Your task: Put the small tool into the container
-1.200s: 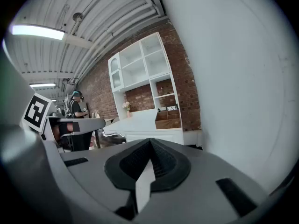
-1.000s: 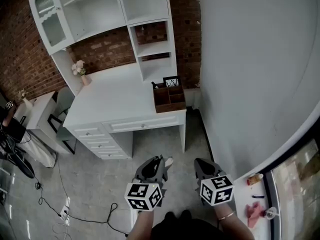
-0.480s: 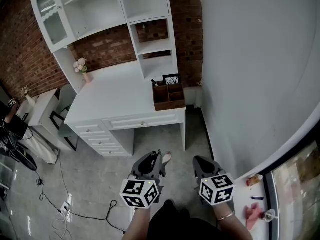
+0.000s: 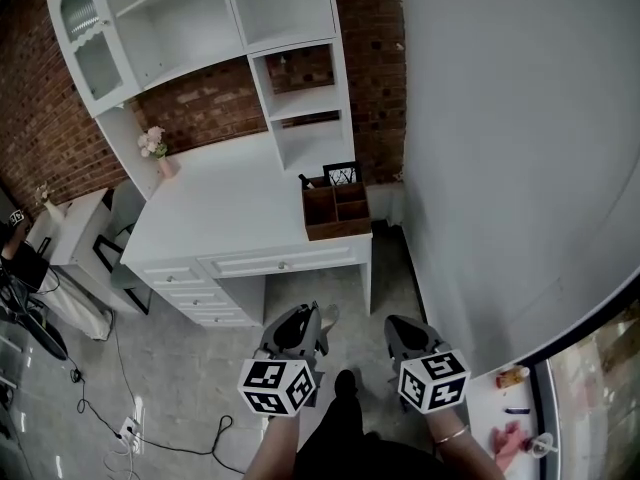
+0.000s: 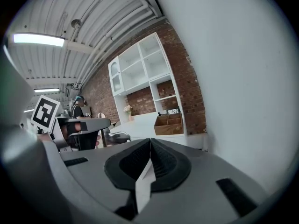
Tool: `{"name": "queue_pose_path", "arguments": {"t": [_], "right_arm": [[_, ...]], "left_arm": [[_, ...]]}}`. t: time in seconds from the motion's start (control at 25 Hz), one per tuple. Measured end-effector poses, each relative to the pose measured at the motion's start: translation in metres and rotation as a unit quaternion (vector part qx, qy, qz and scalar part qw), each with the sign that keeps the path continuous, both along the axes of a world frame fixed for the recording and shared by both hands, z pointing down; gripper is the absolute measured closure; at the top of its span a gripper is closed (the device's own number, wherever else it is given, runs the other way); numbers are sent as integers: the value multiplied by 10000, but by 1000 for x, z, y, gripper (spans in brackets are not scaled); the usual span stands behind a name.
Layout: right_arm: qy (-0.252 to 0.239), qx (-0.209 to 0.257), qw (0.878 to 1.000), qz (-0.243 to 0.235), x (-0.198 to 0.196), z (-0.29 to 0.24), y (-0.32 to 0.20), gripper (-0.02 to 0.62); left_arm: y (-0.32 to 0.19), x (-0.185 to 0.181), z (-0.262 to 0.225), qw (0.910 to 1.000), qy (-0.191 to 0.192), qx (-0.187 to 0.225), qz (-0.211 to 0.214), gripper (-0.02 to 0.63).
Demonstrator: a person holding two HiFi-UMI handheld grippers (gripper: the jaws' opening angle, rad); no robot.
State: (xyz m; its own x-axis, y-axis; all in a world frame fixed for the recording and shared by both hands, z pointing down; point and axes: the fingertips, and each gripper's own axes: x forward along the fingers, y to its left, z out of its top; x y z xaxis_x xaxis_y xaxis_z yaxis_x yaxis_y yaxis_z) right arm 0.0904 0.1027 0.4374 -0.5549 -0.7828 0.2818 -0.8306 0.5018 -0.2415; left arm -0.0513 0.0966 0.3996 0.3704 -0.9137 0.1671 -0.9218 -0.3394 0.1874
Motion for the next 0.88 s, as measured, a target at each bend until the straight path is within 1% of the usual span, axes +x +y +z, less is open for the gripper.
{"name": "queue_pose_path", "arguments": {"t": [0.24, 0.6, 0.88], "right_arm": [[68, -55, 10000, -14, -20, 5, -61, 591], [82, -115, 9998, 143, -59, 3, -170, 591], [178, -180, 9994, 244, -83, 8, -223, 591]], "left_arm": [[-65, -17, 8, 9999, 78, -73, 59, 537], [-174, -47, 9, 9994, 171, -144, 257, 537], [-237, -63, 2, 9988, 186, -48, 454, 537]]}}
